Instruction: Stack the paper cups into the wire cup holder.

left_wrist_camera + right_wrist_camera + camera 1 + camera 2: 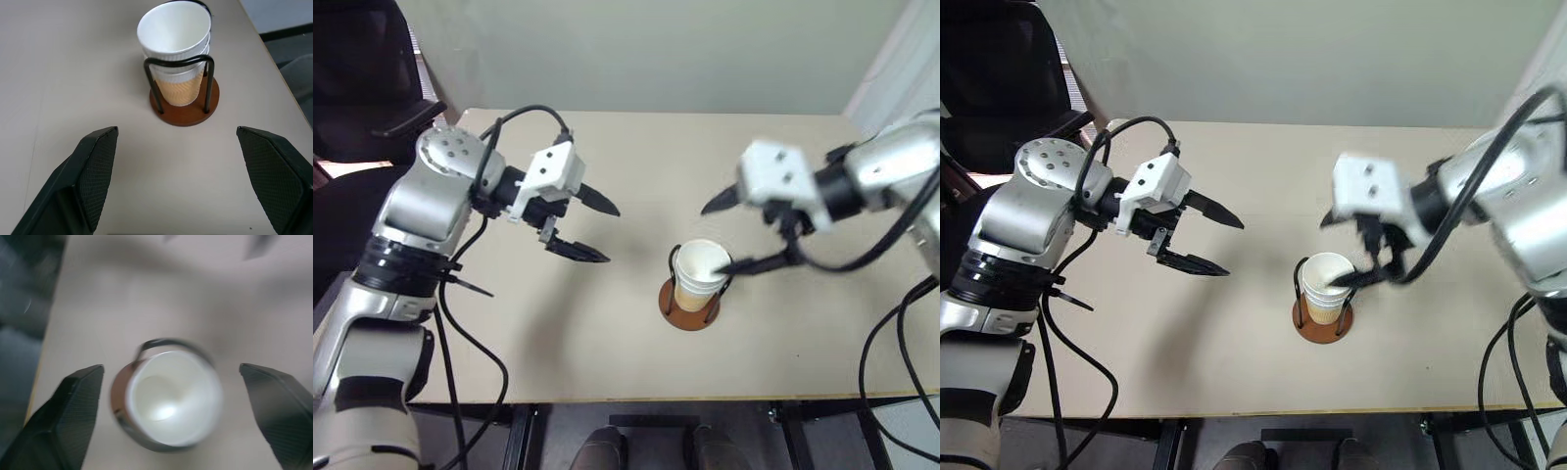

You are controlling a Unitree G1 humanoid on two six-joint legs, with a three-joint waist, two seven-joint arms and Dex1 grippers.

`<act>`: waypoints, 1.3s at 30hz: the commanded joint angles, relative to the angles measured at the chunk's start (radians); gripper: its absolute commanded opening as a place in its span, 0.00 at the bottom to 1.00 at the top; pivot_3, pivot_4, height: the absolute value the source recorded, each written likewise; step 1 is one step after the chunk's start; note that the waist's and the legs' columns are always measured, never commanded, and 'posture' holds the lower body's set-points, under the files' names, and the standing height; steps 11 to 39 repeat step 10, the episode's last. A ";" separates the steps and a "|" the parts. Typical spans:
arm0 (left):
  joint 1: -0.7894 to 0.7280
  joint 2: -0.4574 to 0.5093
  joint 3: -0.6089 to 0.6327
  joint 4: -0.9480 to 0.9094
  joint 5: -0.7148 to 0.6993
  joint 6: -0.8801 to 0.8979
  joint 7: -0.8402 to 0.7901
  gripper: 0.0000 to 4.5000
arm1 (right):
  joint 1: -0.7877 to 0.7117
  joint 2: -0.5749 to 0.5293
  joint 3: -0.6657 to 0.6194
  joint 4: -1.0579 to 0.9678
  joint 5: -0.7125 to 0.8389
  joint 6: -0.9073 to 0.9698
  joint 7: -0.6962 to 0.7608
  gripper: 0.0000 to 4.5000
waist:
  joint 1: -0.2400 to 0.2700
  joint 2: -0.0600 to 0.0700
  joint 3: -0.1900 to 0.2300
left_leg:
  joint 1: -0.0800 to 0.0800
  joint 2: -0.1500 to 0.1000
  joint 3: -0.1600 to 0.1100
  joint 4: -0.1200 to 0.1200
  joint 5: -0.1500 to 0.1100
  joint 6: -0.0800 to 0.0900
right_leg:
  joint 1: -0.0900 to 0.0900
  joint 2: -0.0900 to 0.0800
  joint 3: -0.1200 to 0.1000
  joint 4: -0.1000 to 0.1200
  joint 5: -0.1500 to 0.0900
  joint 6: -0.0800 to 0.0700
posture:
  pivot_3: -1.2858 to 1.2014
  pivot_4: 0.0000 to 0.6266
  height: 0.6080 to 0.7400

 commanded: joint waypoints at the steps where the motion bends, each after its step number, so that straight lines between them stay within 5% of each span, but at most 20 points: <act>1: -0.022 0.021 0.121 -0.023 -0.044 0.099 0.076 0.93 | -0.039 -0.010 -0.161 0.068 0.047 0.078 -0.082 1.00 | 0.000 0.000 0.000 | 0.000 0.000 0.000 0.000 0.000 0.000 | 0.000 0.000 0.000 0.000 0.000 0.000 | 0.52 0.24 1.00; 10: 0.111 0.142 0.275 -0.105 -0.062 0.223 0.203 0.93 | 0.175 -0.103 -0.348 0.056 0.097 0.126 -0.185 1.00 | -0.001 0.000 0.000 | 0.001 0.000 0.001 -0.004 0.001 -0.002 | -0.001 0.001 0.000 0.000 -0.001 -0.002 | 0.52 0.24 1.00; 39: 0.111 0.142 0.275 -0.105 -0.062 0.223 0.203 0.93 | 0.175 -0.103 -0.348 0.056 0.097 0.126 -0.185 1.00 | -0.001 0.000 0.000 | 0.001 0.000 0.001 -0.004 0.001 -0.002 | -0.001 0.001 0.000 0.000 -0.001 -0.002 | 0.52 0.24 1.00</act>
